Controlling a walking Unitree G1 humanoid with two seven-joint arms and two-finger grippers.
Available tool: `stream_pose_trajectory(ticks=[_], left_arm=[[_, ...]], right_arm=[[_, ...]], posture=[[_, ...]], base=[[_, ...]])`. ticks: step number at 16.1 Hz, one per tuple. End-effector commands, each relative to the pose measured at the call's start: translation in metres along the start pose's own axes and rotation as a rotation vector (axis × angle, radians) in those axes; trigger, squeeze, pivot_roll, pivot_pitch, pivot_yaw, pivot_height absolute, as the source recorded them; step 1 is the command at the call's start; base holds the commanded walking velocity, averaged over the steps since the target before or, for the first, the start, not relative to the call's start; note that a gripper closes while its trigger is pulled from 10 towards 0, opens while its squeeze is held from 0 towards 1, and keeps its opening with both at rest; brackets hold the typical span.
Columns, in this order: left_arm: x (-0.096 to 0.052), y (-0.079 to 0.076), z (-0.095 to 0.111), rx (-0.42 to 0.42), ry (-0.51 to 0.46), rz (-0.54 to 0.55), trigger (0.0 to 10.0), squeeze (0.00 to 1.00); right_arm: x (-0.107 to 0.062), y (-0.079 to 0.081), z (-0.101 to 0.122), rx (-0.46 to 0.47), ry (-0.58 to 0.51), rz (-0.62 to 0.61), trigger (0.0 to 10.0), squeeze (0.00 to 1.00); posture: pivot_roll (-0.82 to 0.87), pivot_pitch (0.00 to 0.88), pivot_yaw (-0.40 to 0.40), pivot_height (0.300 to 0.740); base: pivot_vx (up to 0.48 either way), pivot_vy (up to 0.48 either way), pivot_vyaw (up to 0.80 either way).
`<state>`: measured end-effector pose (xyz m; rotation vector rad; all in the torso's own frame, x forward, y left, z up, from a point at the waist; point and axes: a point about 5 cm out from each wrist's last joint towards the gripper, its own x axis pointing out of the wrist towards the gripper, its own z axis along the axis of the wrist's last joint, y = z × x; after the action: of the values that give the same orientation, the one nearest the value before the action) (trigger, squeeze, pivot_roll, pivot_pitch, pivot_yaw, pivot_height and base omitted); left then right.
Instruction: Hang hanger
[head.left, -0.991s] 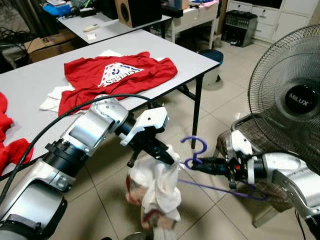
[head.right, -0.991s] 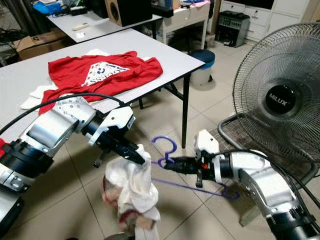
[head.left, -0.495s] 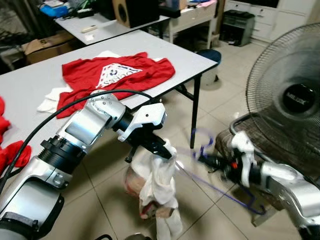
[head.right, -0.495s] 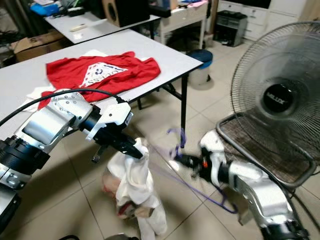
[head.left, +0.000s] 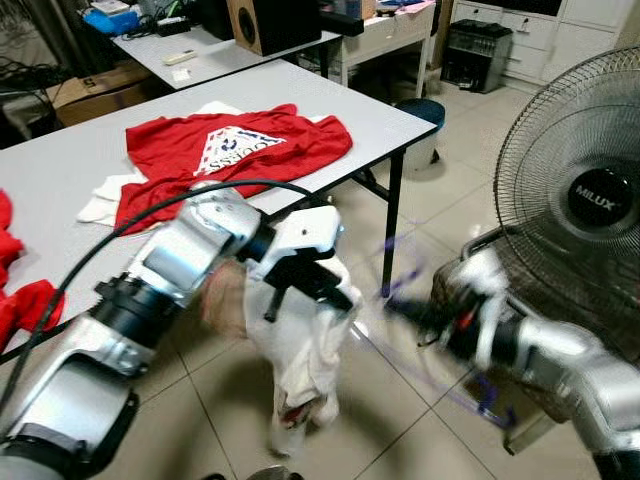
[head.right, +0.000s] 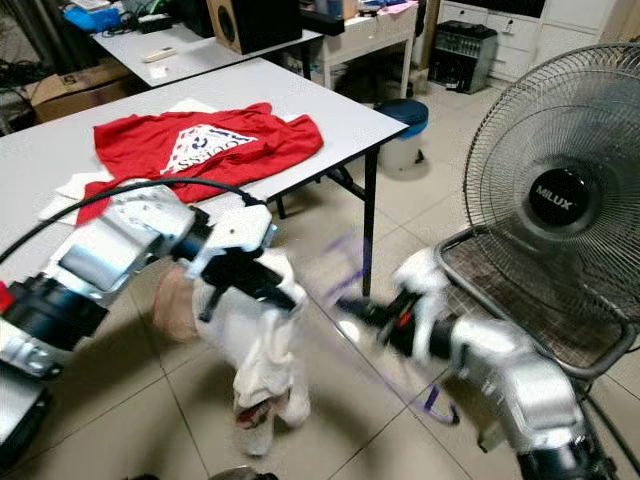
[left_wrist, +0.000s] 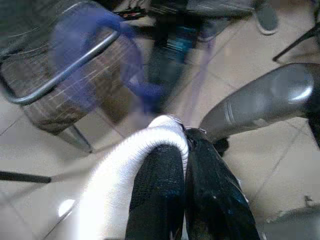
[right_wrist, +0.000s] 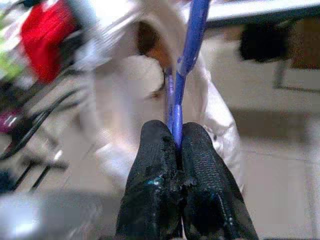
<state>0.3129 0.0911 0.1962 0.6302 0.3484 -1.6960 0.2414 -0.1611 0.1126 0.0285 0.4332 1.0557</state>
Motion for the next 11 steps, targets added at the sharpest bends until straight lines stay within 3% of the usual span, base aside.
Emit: stream_pose_trajectory(ticks=[1,5,8,11], left_arm=[[-0.01,0.006,0.008,0.041,0.009,0.045,0.0,0.0],[-0.013,0.006,0.01,0.044,0.008,0.024,0.0,0.0],[-0.012,0.003,0.012,0.04,-0.013,-0.023,0.0,0.0],[-0.016,0.001,0.009,0.027,0.004,-0.032,0.0,0.0]], right_arm=[[0.0,0.003,0.003,-0.037,0.01,0.018,10.0,0.0],[-0.004,0.011,0.005,-0.158,0.06,0.105,10.0,0.0],[-0.002,0.008,0.019,-0.156,-0.022,0.113,10.0,0.0],[-0.018,0.001,0.02,-0.141,-0.047,0.116,10.0,0.0]], posture=[[-0.15,0.0,0.114,0.74],[-0.15,0.0,0.116,0.74],[-0.14,0.0,0.117,0.74],[-0.14,0.0,0.11,0.74]], base=[[0.0,0.0,0.0],[0.0,0.0,0.0],[0.0,0.0,0.0],[0.0,0.0,0.0]])
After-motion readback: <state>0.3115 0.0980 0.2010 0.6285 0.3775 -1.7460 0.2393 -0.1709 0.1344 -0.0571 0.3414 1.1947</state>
